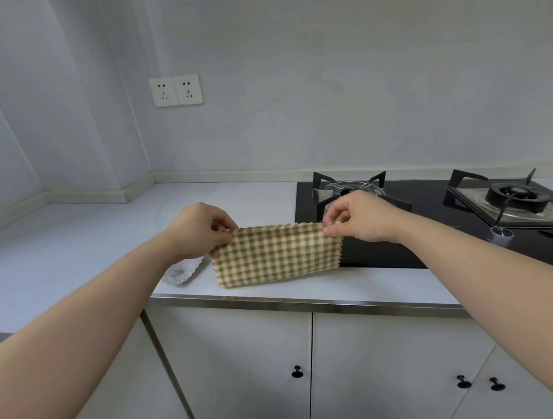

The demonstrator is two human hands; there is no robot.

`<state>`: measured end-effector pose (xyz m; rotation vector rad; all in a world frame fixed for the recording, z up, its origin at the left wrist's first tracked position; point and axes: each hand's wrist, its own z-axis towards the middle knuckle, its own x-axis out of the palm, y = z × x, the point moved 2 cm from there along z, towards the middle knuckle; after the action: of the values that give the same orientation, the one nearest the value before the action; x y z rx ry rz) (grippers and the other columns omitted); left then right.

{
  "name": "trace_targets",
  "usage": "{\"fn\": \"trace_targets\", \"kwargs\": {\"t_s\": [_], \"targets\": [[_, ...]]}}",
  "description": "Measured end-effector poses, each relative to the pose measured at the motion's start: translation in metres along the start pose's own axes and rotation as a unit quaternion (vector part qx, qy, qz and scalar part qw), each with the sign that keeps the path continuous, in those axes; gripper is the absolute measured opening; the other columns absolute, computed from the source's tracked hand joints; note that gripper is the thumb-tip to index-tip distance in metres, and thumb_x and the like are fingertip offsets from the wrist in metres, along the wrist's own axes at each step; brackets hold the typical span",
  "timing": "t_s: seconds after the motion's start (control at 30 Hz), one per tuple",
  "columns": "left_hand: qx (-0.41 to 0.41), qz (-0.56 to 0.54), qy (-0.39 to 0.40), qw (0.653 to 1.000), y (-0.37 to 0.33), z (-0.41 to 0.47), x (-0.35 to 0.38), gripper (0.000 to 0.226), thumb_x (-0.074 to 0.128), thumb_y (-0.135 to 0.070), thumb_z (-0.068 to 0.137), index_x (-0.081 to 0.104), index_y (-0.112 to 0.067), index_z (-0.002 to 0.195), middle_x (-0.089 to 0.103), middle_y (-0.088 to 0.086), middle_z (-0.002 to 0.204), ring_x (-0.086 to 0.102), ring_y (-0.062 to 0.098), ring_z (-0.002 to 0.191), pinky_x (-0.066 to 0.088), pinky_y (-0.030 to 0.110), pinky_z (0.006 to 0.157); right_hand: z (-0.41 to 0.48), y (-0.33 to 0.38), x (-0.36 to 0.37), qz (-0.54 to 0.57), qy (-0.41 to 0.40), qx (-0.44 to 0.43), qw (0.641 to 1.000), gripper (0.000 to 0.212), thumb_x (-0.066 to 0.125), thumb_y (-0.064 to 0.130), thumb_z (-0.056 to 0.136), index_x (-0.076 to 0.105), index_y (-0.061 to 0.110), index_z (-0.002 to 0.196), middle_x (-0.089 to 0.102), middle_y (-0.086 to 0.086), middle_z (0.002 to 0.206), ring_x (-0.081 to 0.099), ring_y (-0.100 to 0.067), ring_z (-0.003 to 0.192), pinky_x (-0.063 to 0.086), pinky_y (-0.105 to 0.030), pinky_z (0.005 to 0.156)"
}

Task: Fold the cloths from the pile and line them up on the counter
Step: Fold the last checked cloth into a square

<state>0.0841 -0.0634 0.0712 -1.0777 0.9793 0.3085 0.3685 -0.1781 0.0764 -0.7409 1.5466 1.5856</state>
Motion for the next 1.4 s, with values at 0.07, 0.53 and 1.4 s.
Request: {"fn": "trace_targets", "kwargs": {"t_s": [0.07,0.53,1.4], "targets": [[-0.001,0.004,0.001,1.000,-0.003,0.000,-0.002,0.014,0.071,-0.003,0.085,0.074,-0.017,0.086,0.073,0.006,0.074,0.072,0.020,0.062,0.060,0.034,0.074,-0.001,0.003,-0.002,0.020,0.007,0.001,1.000,0.014,0.083,0.028,0.080,0.073,0.022,0.088,0.073,0.001,0.086,0.068,-0.012,0.082,0.051,-0.025,0.075],[-0.064,0.000,0.145,0.987,0.011,-0.008,-0.022,0.009,0.081,-0.017,0.082,0.077,-0.009,0.082,0.076,0.007,0.083,0.074,0.027,0.079,0.060,0.031,0.077,0.022,0.034,0.007,0.077,0.154,0.031,0.985,0.013,0.075,0.012,0.088,0.071,0.004,0.097,0.071,-0.006,0.075,0.061,-0.012,0.051,0.045,-0.021,0.049],[0.047,0.202,-0.019,0.978,0.029,-0.026,0.087,0.023,0.040,-0.021,0.102,0.058,-0.007,0.108,0.060,0.007,0.115,0.057,0.029,0.110,0.045,0.039,0.090,0.022,0.038,0.123,-0.289,-0.067,-0.157,0.942,0.034,0.037,0.039,0.098,0.065,0.021,0.103,0.065,0.006,0.110,0.054,-0.019,0.113,0.040,-0.038,0.092]]}}
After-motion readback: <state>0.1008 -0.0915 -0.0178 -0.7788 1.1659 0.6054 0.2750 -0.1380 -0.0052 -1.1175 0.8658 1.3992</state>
